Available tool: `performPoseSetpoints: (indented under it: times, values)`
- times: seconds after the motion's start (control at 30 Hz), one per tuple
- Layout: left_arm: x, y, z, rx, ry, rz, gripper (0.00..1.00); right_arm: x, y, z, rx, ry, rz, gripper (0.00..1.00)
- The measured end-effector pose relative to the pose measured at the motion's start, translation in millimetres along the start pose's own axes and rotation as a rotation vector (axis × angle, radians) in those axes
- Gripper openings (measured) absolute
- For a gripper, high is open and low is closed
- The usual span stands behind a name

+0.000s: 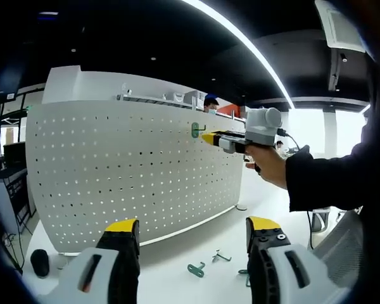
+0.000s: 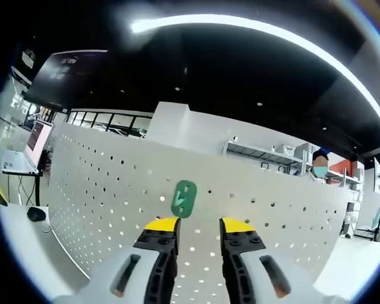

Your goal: Insert the hook assembly into the mounting plate slot until the hook locks in place.

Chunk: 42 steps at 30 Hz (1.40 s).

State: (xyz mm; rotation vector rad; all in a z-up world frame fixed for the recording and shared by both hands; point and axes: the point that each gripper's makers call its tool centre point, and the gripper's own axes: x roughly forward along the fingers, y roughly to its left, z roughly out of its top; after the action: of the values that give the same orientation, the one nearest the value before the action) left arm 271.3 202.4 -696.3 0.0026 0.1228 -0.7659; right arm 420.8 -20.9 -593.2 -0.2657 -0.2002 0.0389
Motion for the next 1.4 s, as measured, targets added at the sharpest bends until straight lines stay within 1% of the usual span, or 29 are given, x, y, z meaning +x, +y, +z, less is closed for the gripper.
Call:
performPoseSetpoints:
  times: [0.2,0.5,0.7,0.93,1.2,1.4]
  values:
    - [0,-1.0,0.8,0.005,0.003,0.001,0.7,-9,-1,5.6,-0.007,-0.011,0.009,0.24]
    - [2,-1.3,-5.1,0.023,0.033,0.002,0.68,-26,-4,11.1,-0.008,-0.025,0.016,0.25]
    - [4,-0.8,-11.8,0.028,0.057,0.005,0.67,-42,-6,12.0,-0.004,-0.03,0.019,0.25]
    - [4,-0.1,-18.1,0.024,0.073,0.009,0.66,-61,-8,12.1,0.005,-0.031,0.029,0.26]
    - [4,1.3,-20.4,0.027,0.085,0.014,0.66,-83,-7,12.3,0.021,-0.024,0.047,0.26]
    - [8,1.5,-21.4,0.028,0.094,0.011,0.65,-100,-6,17.0,0.027,-0.032,0.058,0.26]
